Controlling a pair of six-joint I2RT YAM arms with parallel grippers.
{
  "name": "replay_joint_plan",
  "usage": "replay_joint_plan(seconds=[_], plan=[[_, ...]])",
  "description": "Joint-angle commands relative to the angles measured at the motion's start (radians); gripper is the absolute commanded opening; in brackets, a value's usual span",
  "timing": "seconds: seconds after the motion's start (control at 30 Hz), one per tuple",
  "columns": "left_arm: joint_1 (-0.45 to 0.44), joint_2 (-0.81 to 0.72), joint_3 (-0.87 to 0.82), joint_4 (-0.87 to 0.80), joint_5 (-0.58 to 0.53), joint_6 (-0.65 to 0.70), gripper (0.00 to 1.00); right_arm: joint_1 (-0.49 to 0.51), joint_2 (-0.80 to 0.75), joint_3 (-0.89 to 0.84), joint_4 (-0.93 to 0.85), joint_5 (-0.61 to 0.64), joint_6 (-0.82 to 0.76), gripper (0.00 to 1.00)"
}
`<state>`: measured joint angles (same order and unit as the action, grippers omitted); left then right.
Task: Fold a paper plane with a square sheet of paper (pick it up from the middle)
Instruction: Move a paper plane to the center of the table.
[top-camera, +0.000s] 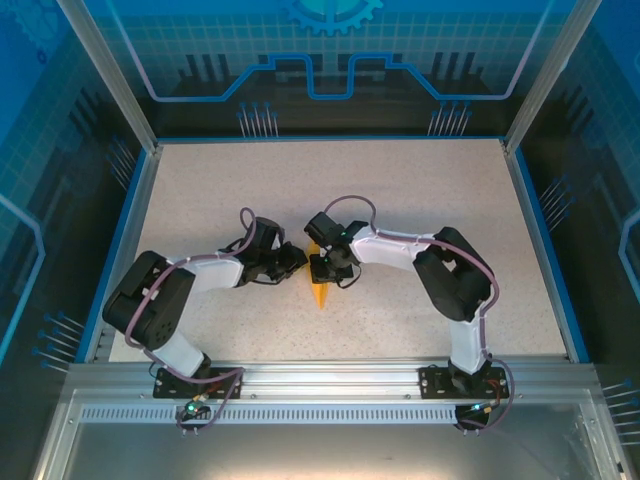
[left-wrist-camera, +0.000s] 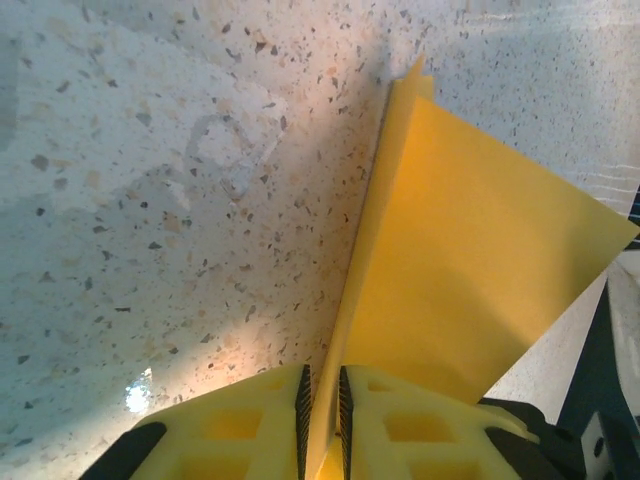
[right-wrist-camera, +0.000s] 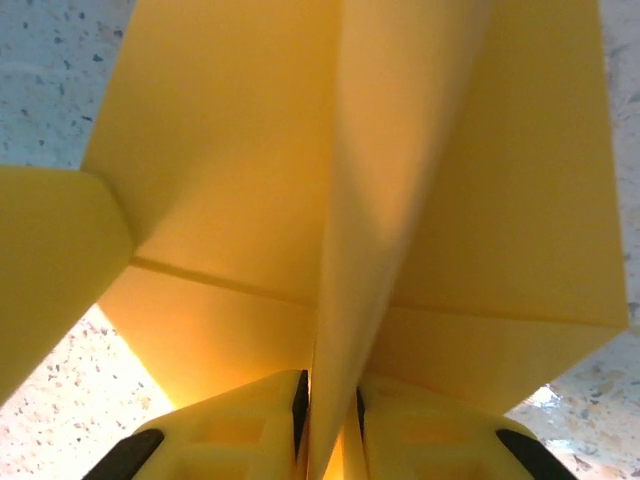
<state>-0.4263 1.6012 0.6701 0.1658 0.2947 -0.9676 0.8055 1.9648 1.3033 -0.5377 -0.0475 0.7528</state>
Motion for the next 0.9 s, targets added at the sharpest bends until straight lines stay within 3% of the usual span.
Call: replay_joint_plan(seconds=[0.0,0.17,0.37,0.57,0.73,0.87], plan=[[0.011,-0.048,-0.006,-0.08,-0.055,0.013,0.24,0.022,0.027,0.04,-0.051,0.037,0.009,0.21],[0.012,-0.087,0.041,-0.243,-0.17,0.036,0.32,0.025,0.043,0.063,-0.061,0.053,0.002,0.15],[0.011,-0.127,0.075,-0.361,-0.275,0.069,0.41,-0.015,-0.046,0.068,-0.108,0.167,-0.071,0.05],[0.011,-0.157,0.089,-0.414,-0.337,0.089,0.47,-0.185,-0.112,0.075,-0.138,0.265,-0.198,0.05],[0.011,-0.163,0.1,-0.435,-0.357,0.1,0.53,-0.325,-0.057,0.116,-0.133,0.226,-0.274,0.08],[0.011,-0.163,0.106,-0.44,-0.359,0.103,0.55,-0.368,0.018,0.173,-0.139,0.214,-0.305,0.1]])
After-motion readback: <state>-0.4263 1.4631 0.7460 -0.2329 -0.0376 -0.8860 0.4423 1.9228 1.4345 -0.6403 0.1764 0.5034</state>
